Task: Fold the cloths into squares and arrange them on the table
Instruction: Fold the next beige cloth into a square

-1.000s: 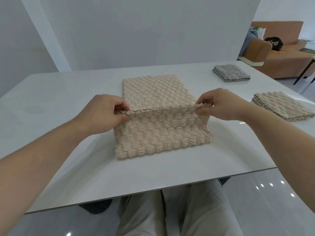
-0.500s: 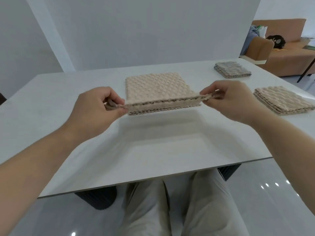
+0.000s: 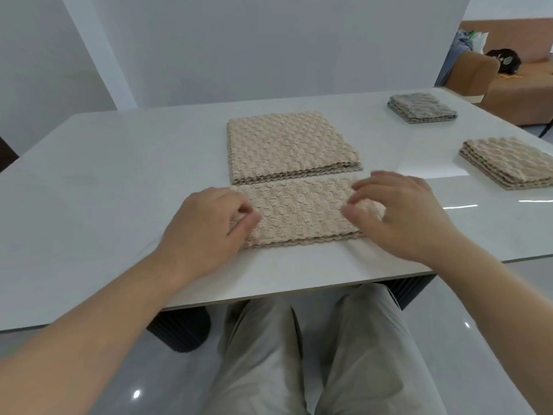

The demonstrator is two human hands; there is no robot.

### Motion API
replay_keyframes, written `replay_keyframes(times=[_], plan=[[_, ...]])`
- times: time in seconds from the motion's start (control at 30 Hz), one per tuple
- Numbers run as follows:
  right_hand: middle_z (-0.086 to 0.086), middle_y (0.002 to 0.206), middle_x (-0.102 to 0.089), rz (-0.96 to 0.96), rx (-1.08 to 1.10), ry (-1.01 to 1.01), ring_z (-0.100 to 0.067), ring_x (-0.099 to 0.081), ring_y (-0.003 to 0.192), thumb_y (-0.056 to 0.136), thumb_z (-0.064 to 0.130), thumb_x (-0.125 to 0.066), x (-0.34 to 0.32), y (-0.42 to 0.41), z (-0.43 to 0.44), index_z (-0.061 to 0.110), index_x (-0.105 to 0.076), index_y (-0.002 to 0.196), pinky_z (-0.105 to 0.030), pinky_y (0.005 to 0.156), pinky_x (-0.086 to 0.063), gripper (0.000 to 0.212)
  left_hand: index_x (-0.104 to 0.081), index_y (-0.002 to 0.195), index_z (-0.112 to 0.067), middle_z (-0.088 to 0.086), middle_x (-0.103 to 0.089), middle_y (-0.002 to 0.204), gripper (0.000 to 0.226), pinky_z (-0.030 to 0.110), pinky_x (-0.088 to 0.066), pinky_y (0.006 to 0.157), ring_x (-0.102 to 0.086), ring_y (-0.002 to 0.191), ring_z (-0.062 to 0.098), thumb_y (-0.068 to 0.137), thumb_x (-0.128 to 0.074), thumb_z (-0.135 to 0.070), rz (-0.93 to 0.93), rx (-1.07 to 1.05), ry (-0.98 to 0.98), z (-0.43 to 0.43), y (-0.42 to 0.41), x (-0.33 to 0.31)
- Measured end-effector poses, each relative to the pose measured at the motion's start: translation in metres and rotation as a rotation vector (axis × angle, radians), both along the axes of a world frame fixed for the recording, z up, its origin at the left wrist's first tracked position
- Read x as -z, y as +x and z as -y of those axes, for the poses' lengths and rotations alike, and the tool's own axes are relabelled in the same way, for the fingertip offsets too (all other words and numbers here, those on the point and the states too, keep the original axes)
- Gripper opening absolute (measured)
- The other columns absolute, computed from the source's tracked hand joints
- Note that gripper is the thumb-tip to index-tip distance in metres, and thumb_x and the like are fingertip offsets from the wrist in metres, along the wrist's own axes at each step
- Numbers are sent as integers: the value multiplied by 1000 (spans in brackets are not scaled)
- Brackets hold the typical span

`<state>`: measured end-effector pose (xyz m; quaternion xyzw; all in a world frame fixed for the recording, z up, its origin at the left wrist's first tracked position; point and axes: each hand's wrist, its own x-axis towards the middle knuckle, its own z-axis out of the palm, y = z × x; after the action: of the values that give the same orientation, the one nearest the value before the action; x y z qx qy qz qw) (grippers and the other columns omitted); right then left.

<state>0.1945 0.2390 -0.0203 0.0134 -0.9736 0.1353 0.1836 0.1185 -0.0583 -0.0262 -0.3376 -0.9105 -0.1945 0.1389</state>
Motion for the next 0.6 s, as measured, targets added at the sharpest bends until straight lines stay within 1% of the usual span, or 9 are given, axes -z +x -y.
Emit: replay_keyframes(times=[0.03,0.07,0.1,0.17,0.23,0.27,0.33,0.47,0.6], plan=[[14,133,-62,-2,-23,-4,-12,-44,138,95,60,-43,-2,-9,11,33,-71,115,-46,114,-32,44,-68,111,-21,-7,-68,109,28,38,-47,93,-60,102,15,102,-52,-42,16,-20,13,-13,-3,0],[8,144,-56,46,-54,-9,-16,-37,144,100,53,-40,-1,-20,22,28,-64,131,-46,118,-29,47,-64,123,-17,-2,-65,120,31,39,-45,99,-58,113,18,103,-51,-36,39,-43,-1,-27,-6,1],[4,154,-45,127,-77,-8,-18,-27,149,104,46,-37,1,-32,35,23,-51,145,-45,121,-24,49,-59,131,-14,2,-61,129,35,40,-44,104,-55,120,21,103,-49,-32,67,-65,-36,-42,-11,4],[2,164,-24,251,-88,5,-19,-12,154,107,39,-28,13,-55,56,19,-27,157,-44,124,-16,54,-49,142,-10,8,-51,145,45,44,-37,112,-45,135,27,104,-42,-34,131,-115,-129,-66,-21,17],[3,167,-14,323,-66,24,-20,-5,154,108,39,-20,28,-69,65,18,-16,160,-43,125,-9,56,-31,155,-13,9,-30,163,58,47,-21,123,-25,151,30,106,-29,-44,201,-199,-231,-77,-27,31],[3,168,-10,356,-47,40,-20,-3,155,107,41,-18,35,-72,64,19,-13,160,-42,125,-5,57,-22,159,-16,6,-19,168,62,47,-13,125,-14,155,28,106,-21,-49,226,-227,-266,-77,-27,37],[5,168,-6,382,-16,71,-17,0,155,106,46,-13,43,-73,58,22,-10,161,-40,124,0,60,-12,162,-22,-1,-8,170,66,46,-4,126,-3,156,22,104,-12,-55,243,-232,-292,-73,-28,42],[8,168,-2,402,35,82,-13,3,154,104,54,-8,45,-66,43,24,-7,161,-38,125,1,65,-3,162,-28,-6,4,170,73,46,3,126,7,156,19,100,-7,-66,310,-239,-318,-55,-30,40],[9,168,1,429,128,66,-12,4,154,102,58,-5,46,-63,20,24,-4,161,-40,125,-1,68,3,161,-32,-8,10,169,78,49,4,125,13,155,20,95,-5,-73,374,-290,-319,-38,-31,38]])
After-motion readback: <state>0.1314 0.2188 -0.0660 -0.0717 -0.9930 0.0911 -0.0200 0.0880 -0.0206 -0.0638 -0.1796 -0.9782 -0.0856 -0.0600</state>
